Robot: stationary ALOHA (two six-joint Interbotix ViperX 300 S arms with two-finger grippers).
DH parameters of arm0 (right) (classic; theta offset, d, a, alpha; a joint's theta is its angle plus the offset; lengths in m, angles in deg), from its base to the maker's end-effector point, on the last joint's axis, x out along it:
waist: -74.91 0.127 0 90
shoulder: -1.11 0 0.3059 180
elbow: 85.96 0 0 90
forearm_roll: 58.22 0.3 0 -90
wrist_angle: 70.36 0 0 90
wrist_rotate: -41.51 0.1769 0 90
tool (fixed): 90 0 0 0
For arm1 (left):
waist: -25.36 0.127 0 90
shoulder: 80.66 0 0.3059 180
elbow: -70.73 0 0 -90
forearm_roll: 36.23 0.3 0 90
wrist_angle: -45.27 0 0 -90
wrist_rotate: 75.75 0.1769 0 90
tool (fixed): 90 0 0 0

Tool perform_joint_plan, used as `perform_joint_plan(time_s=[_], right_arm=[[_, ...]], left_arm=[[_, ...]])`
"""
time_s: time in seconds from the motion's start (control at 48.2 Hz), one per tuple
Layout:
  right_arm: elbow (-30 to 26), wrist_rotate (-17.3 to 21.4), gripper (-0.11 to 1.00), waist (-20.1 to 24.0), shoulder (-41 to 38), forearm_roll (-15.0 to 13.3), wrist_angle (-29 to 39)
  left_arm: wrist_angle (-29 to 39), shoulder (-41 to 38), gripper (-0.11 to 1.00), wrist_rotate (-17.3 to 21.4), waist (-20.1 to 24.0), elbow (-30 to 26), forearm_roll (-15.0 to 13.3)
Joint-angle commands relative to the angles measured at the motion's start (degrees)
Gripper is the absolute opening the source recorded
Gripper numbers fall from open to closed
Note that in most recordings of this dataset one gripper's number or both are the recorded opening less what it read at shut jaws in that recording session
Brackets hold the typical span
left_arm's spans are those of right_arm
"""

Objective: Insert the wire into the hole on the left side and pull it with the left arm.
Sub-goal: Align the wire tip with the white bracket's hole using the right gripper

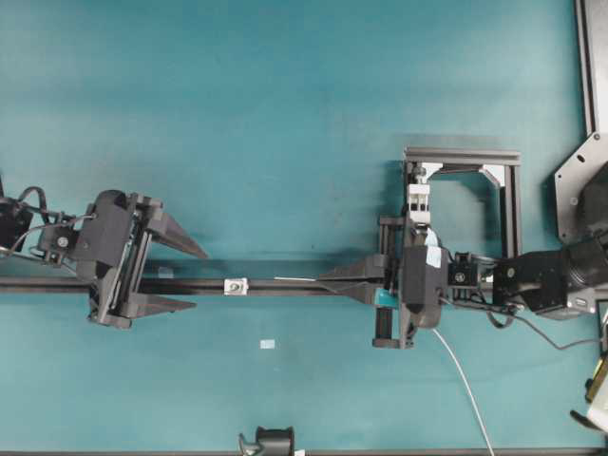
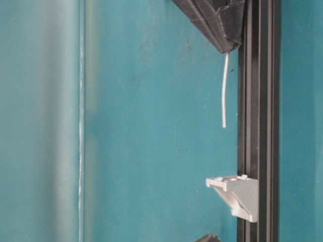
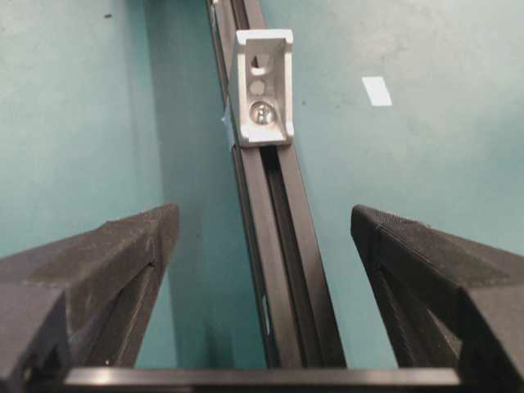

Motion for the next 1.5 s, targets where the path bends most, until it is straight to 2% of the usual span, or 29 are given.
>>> perform_joint_plan(time_s=[0.0, 1.017, 1.474], right_arm=[[-0.70, -0.09, 0.02, 0.18, 0.53, 0.09, -0.70], [-2.81, -0.79, 0.02, 0.18, -2.99, -0.18, -2.37], [-3.08, -0.88, 0.02, 0.09, -2.99, -1.58, -2.72]], left_arm=[[-0.53, 0.53, 0.70, 0.00, -0.26, -0.70, -0.09], [-0.53, 0.44, 0.70, 0.26, 0.18, -0.70, -0.09], [-0.53, 0.44, 0.70, 0.26, 0.18, -0.70, 0.00]])
